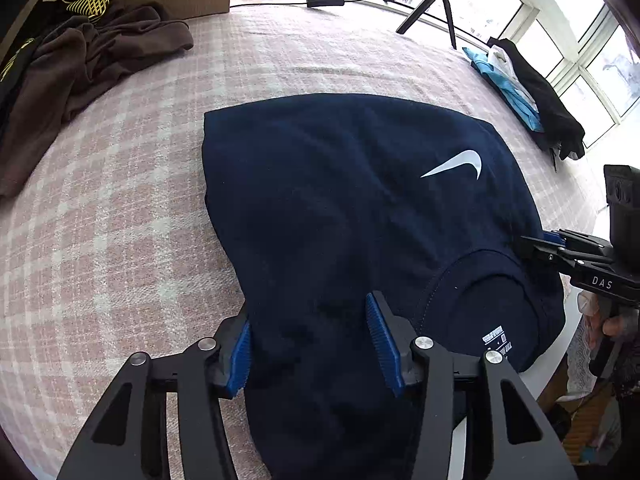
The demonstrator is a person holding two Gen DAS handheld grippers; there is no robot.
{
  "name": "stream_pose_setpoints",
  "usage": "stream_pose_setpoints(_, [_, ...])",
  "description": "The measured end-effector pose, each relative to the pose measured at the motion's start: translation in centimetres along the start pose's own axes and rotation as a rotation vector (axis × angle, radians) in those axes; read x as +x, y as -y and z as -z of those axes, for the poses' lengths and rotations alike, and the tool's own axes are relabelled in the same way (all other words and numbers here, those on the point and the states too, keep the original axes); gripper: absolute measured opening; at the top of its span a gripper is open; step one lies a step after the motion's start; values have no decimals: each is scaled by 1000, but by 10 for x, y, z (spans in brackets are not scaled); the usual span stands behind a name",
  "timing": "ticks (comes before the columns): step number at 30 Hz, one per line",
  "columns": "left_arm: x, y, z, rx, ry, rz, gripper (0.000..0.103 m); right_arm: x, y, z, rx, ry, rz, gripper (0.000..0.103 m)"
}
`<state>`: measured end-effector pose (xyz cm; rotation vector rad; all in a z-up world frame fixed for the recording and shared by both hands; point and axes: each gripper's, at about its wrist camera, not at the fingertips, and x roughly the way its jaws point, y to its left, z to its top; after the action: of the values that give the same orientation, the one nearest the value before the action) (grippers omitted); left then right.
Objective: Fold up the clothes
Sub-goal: 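Grasp the folded sweatshirt with both grippers and lift it off the mat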
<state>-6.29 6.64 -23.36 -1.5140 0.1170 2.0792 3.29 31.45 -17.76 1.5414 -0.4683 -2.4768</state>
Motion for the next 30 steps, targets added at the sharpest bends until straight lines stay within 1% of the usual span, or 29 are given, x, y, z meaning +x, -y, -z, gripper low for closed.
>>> stream_pose_setpoints(3, [-4, -8, 2, -43, 8, 57, 24, 3, 0, 1, 25, 14, -27, 23])
stream_pose_setpoints(6, [-10, -14, 3, -73, 3, 111, 17, 4, -6, 0, 30, 17, -33, 19])
stream_pose_setpoints(8, [-17, -18, 3, -95, 4, 153, 16, 1, -11, -3, 24, 22, -61, 18])
stream_pose_setpoints(10, [-24, -25, -1, -96, 29, 181, 15, -8, -18, -8, 13, 41, -76, 18])
stream_pose_setpoints(12, [-39, -25, -3, -81, 58, 219, 14, -17, -23, -13, 15, 58, -90, 18])
stream_pose_setpoints(14, [-52, -27, -6, -63, 78, 263, 14, -27, -24, -18, 38, 79, -124, 17])
stream_pose_setpoints(16, [-62, -28, -15, -36, 102, 275, 14, -37, -24, -24, 69, 103, -147, 17])
stream_pose_setpoints(18, [-78, -26, -21, -17, 118, 311, 14, -51, -25, -29, 94, 134, -172, 16])
stream_pose_setpoints(20, [-81, -6, -38, 5, 136, 335, 14, -68, -27, -36, 101, 169, -191, 16])
stream_pose_setpoints(21, [-71, 16, -53, 12, 145, 334, 14, -78, -28, -39, 99, 189, -187, 15])
stream_pose_setpoints(23, [-78, 26, -66, 26, 164, 365, 14, -102, -25, -45, 102, 231, -199, 15])
stream_pose_setpoints(25, [-87, 42, -82, 45, 184, 394, 14, -127, -19, -50, 97, 272, -191, 15])
stream_pose_setpoints(27, [-98, 61, -96, 87, 211, 403, 14, -153, -8, -55, 95, 315, -169, 15])
stream_pose_setpoints(30, [-104, 101, -120, 155, 249, 422, 14, -193, 20, -61, 99, 372, -139, 15])
